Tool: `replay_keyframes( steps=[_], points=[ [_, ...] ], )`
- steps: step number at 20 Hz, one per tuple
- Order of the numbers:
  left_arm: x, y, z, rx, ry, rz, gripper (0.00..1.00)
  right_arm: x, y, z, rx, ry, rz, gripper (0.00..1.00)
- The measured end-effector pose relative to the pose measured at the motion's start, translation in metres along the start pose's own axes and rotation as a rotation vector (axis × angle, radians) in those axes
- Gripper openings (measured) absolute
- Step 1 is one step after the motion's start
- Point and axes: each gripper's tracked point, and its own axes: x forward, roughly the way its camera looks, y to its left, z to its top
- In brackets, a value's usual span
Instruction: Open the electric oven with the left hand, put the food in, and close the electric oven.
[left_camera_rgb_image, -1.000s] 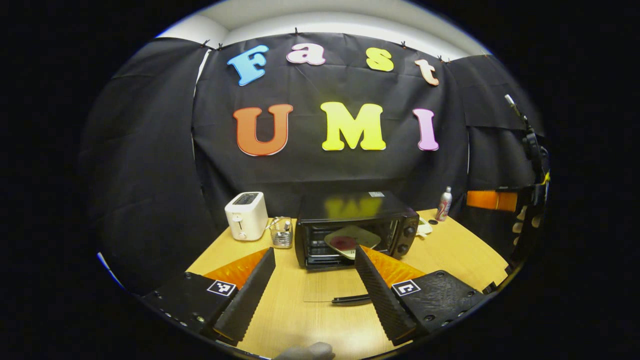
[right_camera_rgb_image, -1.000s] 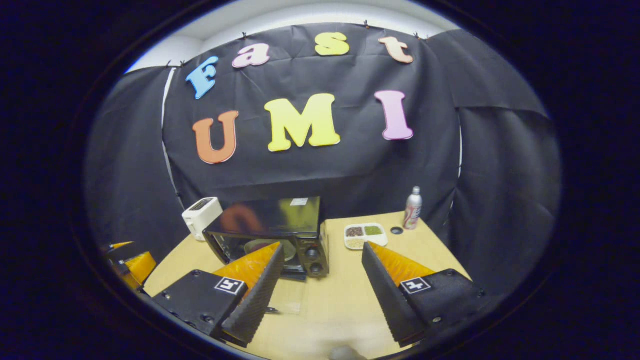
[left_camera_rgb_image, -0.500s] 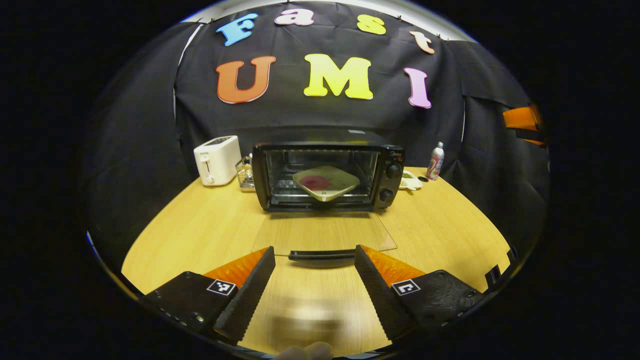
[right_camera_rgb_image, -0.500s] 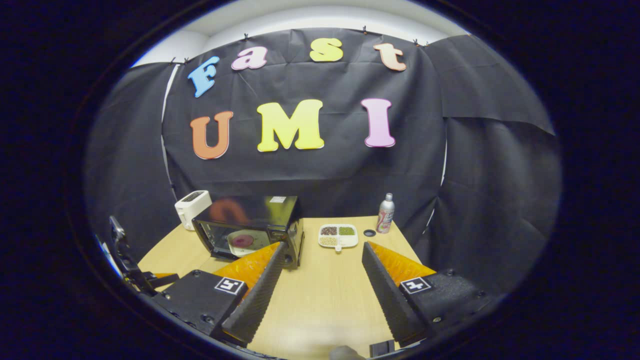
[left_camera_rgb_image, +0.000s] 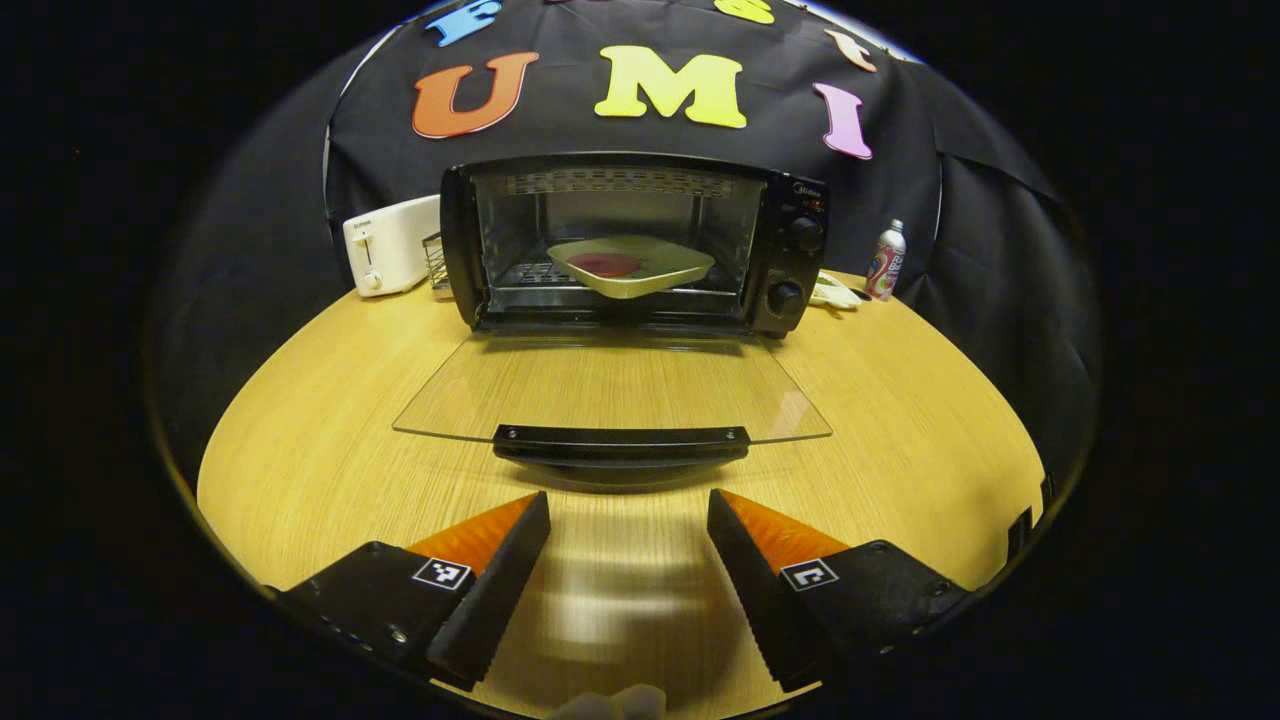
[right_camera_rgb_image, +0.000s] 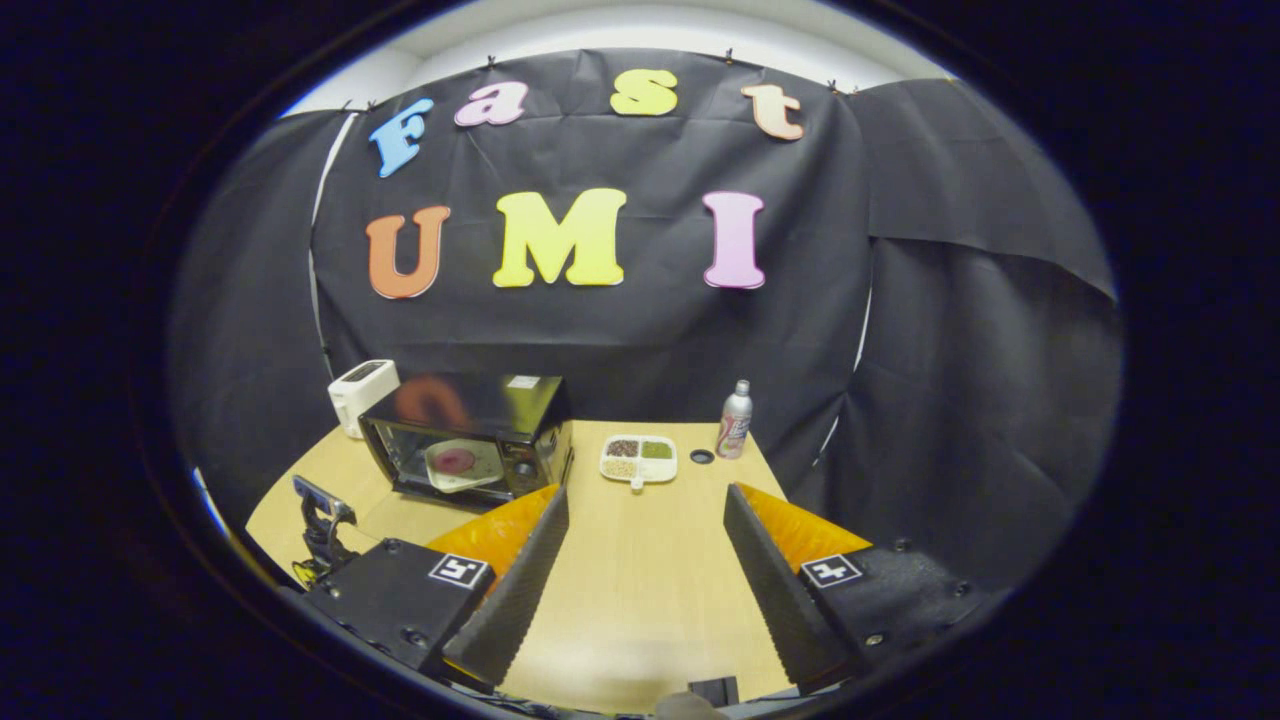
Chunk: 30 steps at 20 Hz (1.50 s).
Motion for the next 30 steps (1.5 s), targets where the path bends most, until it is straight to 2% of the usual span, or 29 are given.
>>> replay_keyframes(
  steps=[5,12,13,14,22,30],
  points=[
    [0.017,-0.001,-0.001,0.065,-0.008,0.01,0.97,0.003,-0.001,0.001,-0.016,0.01,-0.018,0.96],
    [0.012,-0.001,0.004,0.037,-0.006,0.01,0.96,0.008,0.012,0.006,-0.022,0.008,0.007,0.96],
    [0.01,-0.002,0.006,0.043,-0.012,0.005,1.0,0.008,0.014,0.007,-0.019,0.003,0.011,0.96],
    [0.008,-0.001,0.011,0.046,-0.017,0.003,0.97,0.009,0.016,0.008,-0.016,0.004,0.013,0.97],
    [-0.001,0.004,0.068,0.056,-0.094,0.007,0.97,0.012,0.021,0.007,0.007,0.003,0.034,0.99],
    [-0.001,0.006,0.145,0.084,-0.178,0.004,0.98,0.013,0.017,-0.003,0.096,-0.006,0.029,0.96]
  ],
)
